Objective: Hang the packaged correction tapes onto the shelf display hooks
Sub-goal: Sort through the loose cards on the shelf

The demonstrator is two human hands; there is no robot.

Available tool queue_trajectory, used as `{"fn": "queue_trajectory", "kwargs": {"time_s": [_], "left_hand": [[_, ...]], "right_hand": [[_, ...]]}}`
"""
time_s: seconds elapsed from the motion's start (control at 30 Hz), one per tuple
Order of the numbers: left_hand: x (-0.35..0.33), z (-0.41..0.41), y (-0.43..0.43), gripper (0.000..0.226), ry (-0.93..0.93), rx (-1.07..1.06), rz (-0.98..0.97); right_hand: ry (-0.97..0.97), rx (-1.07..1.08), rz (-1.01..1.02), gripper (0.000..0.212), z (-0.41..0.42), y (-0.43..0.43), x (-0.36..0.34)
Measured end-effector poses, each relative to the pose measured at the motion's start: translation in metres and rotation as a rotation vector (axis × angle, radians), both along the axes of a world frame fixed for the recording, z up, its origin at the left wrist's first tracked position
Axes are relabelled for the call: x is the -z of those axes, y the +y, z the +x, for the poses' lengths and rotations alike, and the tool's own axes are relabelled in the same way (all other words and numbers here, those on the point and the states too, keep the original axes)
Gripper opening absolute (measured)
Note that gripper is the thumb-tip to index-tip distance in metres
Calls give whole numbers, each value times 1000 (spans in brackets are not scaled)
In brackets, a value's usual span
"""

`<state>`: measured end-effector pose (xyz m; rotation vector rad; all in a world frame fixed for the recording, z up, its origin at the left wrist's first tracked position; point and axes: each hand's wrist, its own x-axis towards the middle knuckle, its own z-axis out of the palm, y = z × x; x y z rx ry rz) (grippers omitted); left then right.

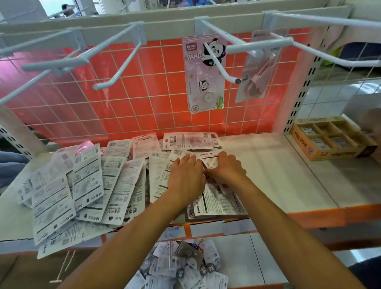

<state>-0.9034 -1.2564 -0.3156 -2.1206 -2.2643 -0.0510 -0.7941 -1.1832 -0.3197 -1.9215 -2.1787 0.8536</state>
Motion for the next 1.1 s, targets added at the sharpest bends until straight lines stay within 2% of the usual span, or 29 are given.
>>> {"fn": "queue_trajectory", "kwargs": {"time_s": [0.27, 0.37, 0.4, 0.47, 0.57, 0.67, 0.73, 0.8, 0.87, 0.97, 1.1], "left_hand": [[1, 3, -4, 57, 2, 15, 24], [3, 3, -5, 57, -6, 15, 29], [4, 3, -5, 56, -24, 20, 43], [3, 5, -4, 53, -110, 37, 100], [-5, 11, -4, 45, -350, 60, 171], [-15, 17, -8, 49, -563, 70, 121], [-22, 20, -13, 54, -680, 77, 76], [-28, 21, -19, 57, -825, 66, 50], [-32, 19, -24, 53, -961, 16, 16], [-33, 14, -31, 60, -1183, -91, -42], [-39, 7, -39, 61, -1418, -110, -48]], "right_hand": [[147, 51, 0, 63, 26, -7, -11], [263, 81, 39, 62, 37, -6, -20], [340, 79, 27, 59, 41, -7, -26], [627, 73, -75, 50, 47, -9, -36], [1008, 70, -279, 34, 52, -14, -47], [1267, 114, -431, 37, 54, -14, -46], [1376, 147, -556, 38, 53, -17, -49], [1426, 167, -598, 36, 50, -20, -51], [1382, 201, -470, 30, 46, -21, -49], [1287, 201, -254, 27, 40, -24, -51], [1211, 97, -141, 26, 32, -33, -57]]}}
